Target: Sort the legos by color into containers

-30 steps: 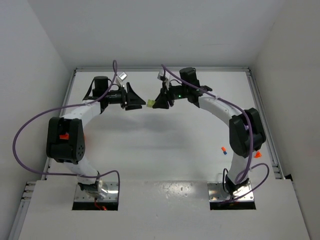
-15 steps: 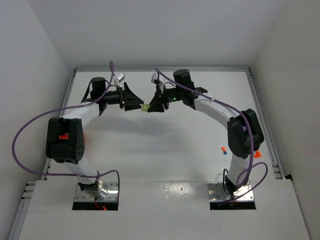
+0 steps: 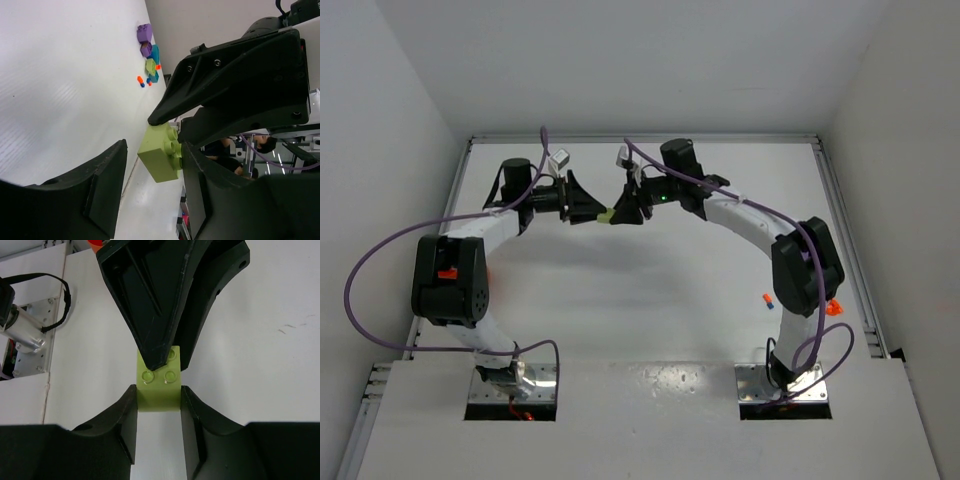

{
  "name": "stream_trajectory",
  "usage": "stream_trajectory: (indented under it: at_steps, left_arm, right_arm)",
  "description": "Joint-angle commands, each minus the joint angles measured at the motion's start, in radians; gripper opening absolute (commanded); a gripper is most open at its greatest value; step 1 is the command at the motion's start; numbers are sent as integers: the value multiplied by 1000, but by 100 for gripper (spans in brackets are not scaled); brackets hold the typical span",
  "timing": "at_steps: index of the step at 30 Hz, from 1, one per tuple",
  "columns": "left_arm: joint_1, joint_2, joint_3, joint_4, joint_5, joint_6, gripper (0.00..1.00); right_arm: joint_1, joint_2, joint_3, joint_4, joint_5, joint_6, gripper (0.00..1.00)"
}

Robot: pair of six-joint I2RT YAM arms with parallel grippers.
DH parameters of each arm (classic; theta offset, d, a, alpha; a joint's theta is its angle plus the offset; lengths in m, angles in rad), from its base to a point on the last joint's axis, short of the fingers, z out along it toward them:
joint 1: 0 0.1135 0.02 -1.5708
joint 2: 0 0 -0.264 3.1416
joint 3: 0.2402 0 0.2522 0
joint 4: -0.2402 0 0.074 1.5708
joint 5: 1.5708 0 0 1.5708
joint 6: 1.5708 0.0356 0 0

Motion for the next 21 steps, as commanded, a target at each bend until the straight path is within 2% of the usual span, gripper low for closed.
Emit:
stream_trajectory:
  at_steps: [1, 3, 6, 9, 10, 12, 14, 16, 17, 18, 21]
  left_arm:
    - [8, -39, -13, 48, 22, -20, 52]
    - [8, -50, -22, 57, 22, -29, 52]
    - [8, -59, -22, 66, 31, -29, 46]
    - [8, -70, -31, 66, 31, -29, 35]
    - [8, -79, -31, 66, 31, -29, 28]
    - [8, -94, -31, 66, 20, -29, 26]
    - [8, -119, -52, 66, 10, -15, 20]
    - [8, -197, -75, 28, -28, 26, 17]
    - [8, -197, -75, 28, -29, 38, 16]
    - [8, -240, -91, 7, -47, 52, 16]
    - [37, -286, -100, -15, -61, 78, 12]
  right_arm:
    - [19, 8, 50, 80, -4, -13, 0]
    - [19, 19, 59, 80, -4, -13, 0]
    - [19, 19, 59, 80, -4, -13, 0]
    - [28, 19, 59, 80, 6, -13, 0]
    - [28, 28, 59, 80, 17, -13, 0]
    - [28, 28, 59, 80, 31, -13, 2]
    - [28, 28, 50, 91, 43, -13, 10]
    - [28, 14, 50, 91, 66, -13, 27]
    - [28, 14, 50, 91, 66, -13, 27]
    - [28, -18, 41, 82, 80, -4, 37]
    - [16, -68, 29, 16, 95, -4, 48]
